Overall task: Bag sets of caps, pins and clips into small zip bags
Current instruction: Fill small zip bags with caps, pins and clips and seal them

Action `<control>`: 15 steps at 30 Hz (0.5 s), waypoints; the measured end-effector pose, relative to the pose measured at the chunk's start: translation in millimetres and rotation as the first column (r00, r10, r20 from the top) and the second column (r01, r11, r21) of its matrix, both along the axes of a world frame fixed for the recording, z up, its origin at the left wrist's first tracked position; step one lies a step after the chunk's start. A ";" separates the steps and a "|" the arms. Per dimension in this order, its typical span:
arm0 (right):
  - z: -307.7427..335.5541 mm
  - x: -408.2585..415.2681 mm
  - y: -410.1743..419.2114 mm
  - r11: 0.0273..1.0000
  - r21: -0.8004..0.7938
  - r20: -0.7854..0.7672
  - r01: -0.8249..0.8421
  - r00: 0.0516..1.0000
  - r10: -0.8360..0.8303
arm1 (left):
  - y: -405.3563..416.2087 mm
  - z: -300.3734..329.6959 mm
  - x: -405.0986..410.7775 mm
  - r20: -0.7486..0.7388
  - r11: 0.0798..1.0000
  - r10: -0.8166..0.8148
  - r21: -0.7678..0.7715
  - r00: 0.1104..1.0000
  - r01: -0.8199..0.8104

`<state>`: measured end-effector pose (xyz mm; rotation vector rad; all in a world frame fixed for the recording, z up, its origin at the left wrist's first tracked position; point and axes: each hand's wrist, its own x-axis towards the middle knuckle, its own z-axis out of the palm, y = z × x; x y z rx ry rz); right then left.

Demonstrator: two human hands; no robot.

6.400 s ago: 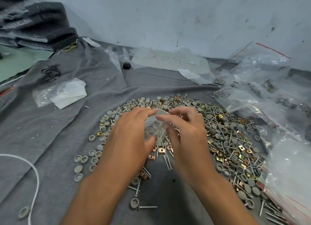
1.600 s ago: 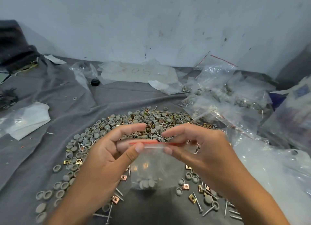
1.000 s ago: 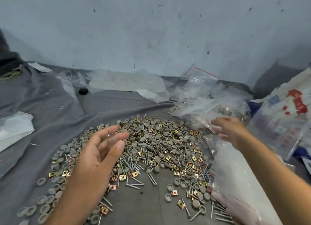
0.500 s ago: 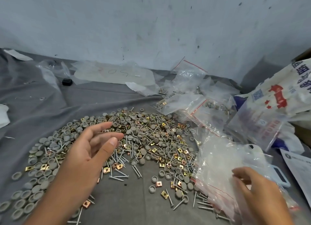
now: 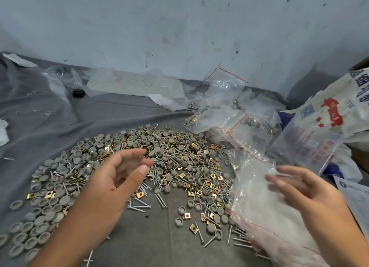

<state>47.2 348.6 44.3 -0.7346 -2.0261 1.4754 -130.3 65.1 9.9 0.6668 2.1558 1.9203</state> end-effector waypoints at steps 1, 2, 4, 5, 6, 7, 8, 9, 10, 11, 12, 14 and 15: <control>8.3 -11.9 -12.6 0.979 -0.148 -0.052 -0.140 0.990 0.134 | 1.4 -0.9 0.5 0.013 1.000 -0.029 0.008 0.999 0.029; 14.6 -26.4 -26.3 0.923 -0.272 -0.096 -0.272 0.962 0.255 | 3.3 -1.2 1.5 0.031 0.997 -0.074 0.017 0.997 0.074; 19.3 -59.8 -49.8 0.774 -0.455 -0.194 -0.441 0.897 0.397 | 6.5 -1.1 4.0 0.086 0.980 -0.194 0.049 0.977 0.190; 18.8 -76.2 -59.3 0.709 -0.519 -0.224 -0.477 0.877 0.426 | 7.9 -0.8 4.4 0.132 0.968 -0.244 0.086 0.961 0.234; 17.4 -91.0 -67.9 0.652 -0.571 -0.243 -0.500 0.861 0.447 | 8.6 -0.8 3.8 0.184 0.958 -0.275 0.136 0.944 0.253; 14.4 -103.2 -75.1 0.600 -0.615 -0.260 -0.511 0.850 0.457 | 8.6 -1.3 2.6 0.236 0.953 -0.281 0.186 0.930 0.240; 10.1 -114.4 -81.9 0.550 -0.654 -0.285 -0.520 0.842 0.458 | 5.9 -1.5 -1.1 0.267 0.957 -0.249 0.218 0.931 0.193; 5.1 -119.6 -85.2 0.504 -0.682 -0.312 -0.530 0.834 0.455 | 5.1 -0.4 -2.8 0.281 0.964 -0.190 0.237 0.941 0.124; -1.4 -122.8 -87.9 0.466 -0.695 -0.335 -0.548 0.820 0.465 | 3.1 0.1 -6.2 0.290 0.972 -0.090 0.233 0.953 0.021; -9.0 -124.5 -90.0 0.447 -0.697 -0.336 -0.561 0.806 0.488 | 0.1 0.3 -9.8 0.305 0.969 0.017 0.230 0.952 -0.091; -16.7 -124.2 -91.0 0.444 -0.692 -0.316 -0.569 0.792 0.523 | -3.1 -0.7 -14.3 0.327 0.951 0.104 0.243 0.939 -0.190; -32.0 -120.9 -91.7 0.447 -0.691 -0.255 -0.568 0.770 0.585 | -10.9 -1.6 -22.0 0.371 0.900 0.211 0.287 0.904 -0.328; -37.9 -119.9 -91.9 0.450 -0.693 -0.232 -0.563 0.765 0.600 | -14.4 -1.9 -25.0 0.371 0.881 0.250 0.296 0.894 -0.370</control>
